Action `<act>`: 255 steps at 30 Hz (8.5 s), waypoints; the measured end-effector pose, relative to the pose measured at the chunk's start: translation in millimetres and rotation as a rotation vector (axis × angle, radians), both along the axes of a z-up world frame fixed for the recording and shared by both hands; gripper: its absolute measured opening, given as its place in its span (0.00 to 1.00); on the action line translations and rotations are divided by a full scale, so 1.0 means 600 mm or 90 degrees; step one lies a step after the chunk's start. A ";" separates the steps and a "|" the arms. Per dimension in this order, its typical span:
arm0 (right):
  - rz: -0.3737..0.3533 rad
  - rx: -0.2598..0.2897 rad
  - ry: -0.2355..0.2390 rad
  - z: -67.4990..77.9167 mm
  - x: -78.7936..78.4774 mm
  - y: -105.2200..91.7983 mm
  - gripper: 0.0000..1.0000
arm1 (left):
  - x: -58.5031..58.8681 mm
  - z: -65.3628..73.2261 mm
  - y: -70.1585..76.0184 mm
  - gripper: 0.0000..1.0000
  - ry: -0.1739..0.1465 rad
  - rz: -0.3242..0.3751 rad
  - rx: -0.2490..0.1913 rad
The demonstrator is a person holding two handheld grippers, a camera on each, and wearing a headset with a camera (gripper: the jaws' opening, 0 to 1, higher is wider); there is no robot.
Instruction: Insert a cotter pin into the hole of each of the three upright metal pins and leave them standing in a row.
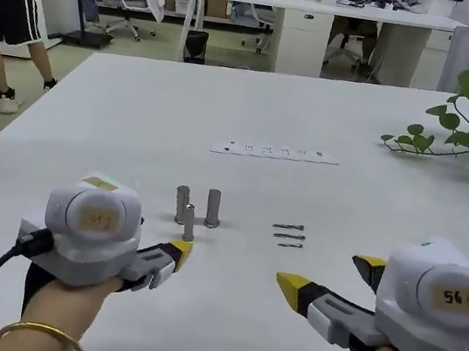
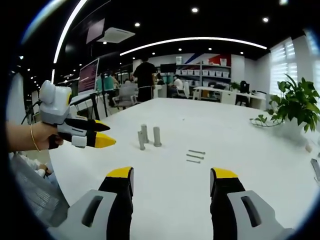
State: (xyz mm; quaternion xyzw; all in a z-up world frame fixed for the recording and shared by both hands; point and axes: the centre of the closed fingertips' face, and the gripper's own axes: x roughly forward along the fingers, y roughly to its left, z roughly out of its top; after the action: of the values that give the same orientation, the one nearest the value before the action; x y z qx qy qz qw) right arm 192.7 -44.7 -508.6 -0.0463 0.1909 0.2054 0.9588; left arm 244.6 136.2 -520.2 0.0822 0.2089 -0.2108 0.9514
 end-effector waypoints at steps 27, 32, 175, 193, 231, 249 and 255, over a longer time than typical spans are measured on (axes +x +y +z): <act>-0.007 0.039 0.035 -0.021 0.039 0.009 0.60 | 0.118 -0.061 -0.030 0.22 0.037 -0.072 -0.009; -0.001 0.030 0.036 -0.025 0.041 0.011 0.60 | 0.124 -0.065 -0.035 0.18 0.035 -0.082 -0.009; 0.434 -0.358 0.299 -0.140 0.186 -0.022 0.21 | -0.052 -0.040 -0.034 0.99 0.074 -0.057 -0.047; 0.533 -0.413 0.330 -0.177 0.213 -0.020 0.10 | -0.048 -0.046 -0.019 0.92 0.079 -0.043 -0.047; 0.623 -0.511 0.232 -0.158 0.202 -0.010 0.00 | -0.049 -0.048 -0.015 0.77 0.087 -0.055 -0.039; 0.653 -0.449 0.102 -0.094 0.127 0.049 0.00 | -0.051 -0.014 -0.063 0.56 0.082 -0.105 -0.088; 0.684 -0.464 0.048 -0.080 0.116 0.071 0.00 | -0.052 -0.002 -0.089 0.43 0.108 -0.126 -0.152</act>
State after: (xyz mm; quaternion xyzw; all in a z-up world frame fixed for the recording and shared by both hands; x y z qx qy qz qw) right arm 262.4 -2.4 -556.7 -0.4505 0.2322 0.5798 0.6380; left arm 213.5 82.5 -521.6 -0.0294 0.2531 -0.3329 0.9079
